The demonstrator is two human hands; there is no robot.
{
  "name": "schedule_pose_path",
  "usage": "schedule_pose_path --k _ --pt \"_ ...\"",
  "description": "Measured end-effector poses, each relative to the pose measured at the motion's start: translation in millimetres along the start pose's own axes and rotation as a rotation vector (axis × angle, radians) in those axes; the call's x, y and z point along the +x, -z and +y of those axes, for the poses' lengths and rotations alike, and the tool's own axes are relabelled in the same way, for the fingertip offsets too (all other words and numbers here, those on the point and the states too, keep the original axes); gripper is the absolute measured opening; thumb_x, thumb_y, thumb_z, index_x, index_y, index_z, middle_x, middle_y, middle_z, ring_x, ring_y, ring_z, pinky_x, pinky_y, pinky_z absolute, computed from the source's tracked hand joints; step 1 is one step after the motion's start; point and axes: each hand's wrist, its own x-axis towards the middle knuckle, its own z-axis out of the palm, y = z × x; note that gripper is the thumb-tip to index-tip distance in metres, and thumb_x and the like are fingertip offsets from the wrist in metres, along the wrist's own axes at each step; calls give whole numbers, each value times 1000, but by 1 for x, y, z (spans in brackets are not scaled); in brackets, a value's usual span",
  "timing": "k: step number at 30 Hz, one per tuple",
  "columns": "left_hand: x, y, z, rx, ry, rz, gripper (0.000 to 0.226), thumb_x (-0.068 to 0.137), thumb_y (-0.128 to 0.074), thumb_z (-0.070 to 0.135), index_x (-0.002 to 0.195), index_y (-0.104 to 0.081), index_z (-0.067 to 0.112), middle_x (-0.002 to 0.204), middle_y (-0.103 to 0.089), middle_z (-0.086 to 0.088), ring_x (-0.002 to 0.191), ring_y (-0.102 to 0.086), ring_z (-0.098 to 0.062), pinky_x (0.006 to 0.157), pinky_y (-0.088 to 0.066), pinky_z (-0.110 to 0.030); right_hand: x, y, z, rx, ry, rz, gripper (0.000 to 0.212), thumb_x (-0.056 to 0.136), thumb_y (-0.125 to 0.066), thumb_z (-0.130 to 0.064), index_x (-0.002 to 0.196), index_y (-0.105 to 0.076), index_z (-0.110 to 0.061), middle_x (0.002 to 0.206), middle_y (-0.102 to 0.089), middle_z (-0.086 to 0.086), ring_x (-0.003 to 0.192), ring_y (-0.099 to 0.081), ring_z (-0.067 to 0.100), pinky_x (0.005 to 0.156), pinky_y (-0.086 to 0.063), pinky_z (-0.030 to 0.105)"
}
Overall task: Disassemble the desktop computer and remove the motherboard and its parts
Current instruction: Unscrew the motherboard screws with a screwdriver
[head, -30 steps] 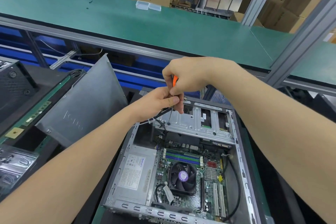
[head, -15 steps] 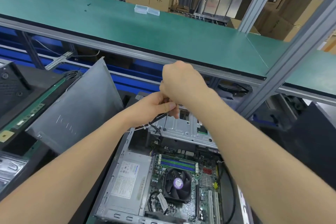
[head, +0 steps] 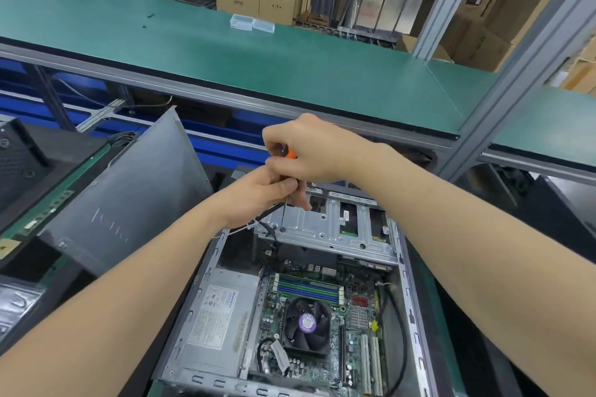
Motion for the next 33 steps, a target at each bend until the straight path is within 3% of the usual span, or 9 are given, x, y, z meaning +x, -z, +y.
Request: schedule_pose_path --k 4,7,13,16,20,23,26,30,33 --pt "-4 -4 1 46 2 23 21 109 -45 15 101 -59 2 92 -69 -5 102 -68 -30 102 -50 -44 4 -5 -22 -118 -394 138 60 96 -41 -72 71 -46 -18 73 -49 0 66 -52 25 55 -39 32" --pt "-6 -4 -2 81 53 56 26 112 -42 13 113 -59 -7 100 -71 -16 103 -69 -28 103 -50 -42 11 -5 -33 -94 -621 73 64 97 -38 -72 73 -41 -13 72 -40 2 61 -44 23 48 -29 32" --pt "-8 -2 0 98 61 82 19 107 -50 26 110 -66 17 104 -75 -2 108 -72 -25 98 -54 -32 11 5 -26 -7 -468 -70 33 101 -57 -38 80 -51 -13 81 -51 6 71 -54 25 52 -34 30" --pt "-8 0 -2 62 37 76 24 105 -54 32 122 -65 20 113 -71 -3 113 -70 -29 106 -52 -39 3 14 -22 -39 -324 -178 27 98 -59 -41 105 -65 -16 99 -64 5 89 -61 27 61 -43 32" --pt "-8 4 -2 29 48 58 29 103 -57 38 125 -67 23 125 -69 -3 117 -68 -30 111 -48 -51 -2 25 -22 -115 -202 -283 8 97 -61 -32 103 -57 -29 103 -62 -5 93 -58 20 66 -43 33" --pt "-7 7 -2 20 62 55 36 104 -57 37 134 -63 17 132 -67 -7 121 -66 -32 112 -45 -56 -3 29 -23 -135 -158 -342 16 94 -61 -14 100 -59 -29 103 -67 -3 97 -62 22 80 -55 40" --pt "-5 9 -2 44 60 41 36 107 -49 27 137 -59 9 134 -67 -10 123 -65 -34 113 -44 -57 -5 31 -22 -127 -101 -365 28 88 -55 -2 92 -70 -25 100 -70 0 95 -63 21 80 -56 40" --pt "-7 6 -3 44 45 51 29 107 -49 25 126 -64 9 119 -73 -2 117 -68 -32 109 -51 -48 -4 27 -20 -113 -68 -342 20 85 -61 -6 92 -69 -23 102 -64 -2 98 -59 21 82 -54 42" --pt "-10 2 -2 48 11 101 23 106 -53 24 120 -66 11 110 -75 -3 110 -72 -29 99 -56 -36 -4 20 -19 -24 -89 -237 13 87 -68 -30 97 -61 -25 96 -57 -5 95 -57 20 81 -53 42"
